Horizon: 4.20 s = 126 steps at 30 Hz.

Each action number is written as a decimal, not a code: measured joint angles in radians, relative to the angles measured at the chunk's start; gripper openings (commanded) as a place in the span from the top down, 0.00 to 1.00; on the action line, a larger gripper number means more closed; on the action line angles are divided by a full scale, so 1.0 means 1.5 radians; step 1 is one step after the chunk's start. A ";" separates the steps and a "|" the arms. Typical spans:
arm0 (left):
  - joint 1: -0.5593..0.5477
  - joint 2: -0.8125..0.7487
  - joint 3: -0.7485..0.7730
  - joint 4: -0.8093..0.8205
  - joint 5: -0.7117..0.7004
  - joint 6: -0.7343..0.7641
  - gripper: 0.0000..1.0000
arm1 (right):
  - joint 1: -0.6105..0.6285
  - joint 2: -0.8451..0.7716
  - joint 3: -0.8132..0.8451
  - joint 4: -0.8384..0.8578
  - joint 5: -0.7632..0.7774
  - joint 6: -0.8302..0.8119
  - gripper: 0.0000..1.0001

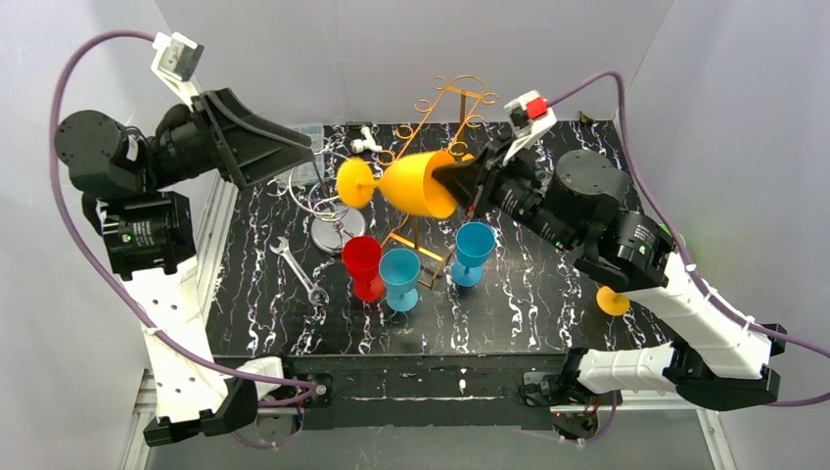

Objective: Place the wine glass upside down on the wine glass rack

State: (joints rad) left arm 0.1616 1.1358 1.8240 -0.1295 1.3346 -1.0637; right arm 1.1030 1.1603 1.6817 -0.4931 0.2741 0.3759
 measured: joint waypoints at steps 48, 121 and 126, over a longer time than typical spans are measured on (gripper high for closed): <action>0.013 0.087 0.106 -0.165 -0.196 -0.022 0.94 | 0.155 0.211 -0.237 0.823 0.122 -0.312 0.99; 0.037 -0.133 -0.066 0.103 0.036 0.292 1.00 | 0.043 0.100 0.008 0.280 -0.161 -0.207 0.00; 0.037 -0.185 -0.092 0.106 0.066 0.336 1.00 | -0.001 0.165 0.057 0.283 -0.279 -0.123 0.00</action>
State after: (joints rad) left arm 0.2165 0.8585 1.6859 0.0299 1.4330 -0.5598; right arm 1.1023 1.4075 1.7676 -0.0685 -0.1444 0.1909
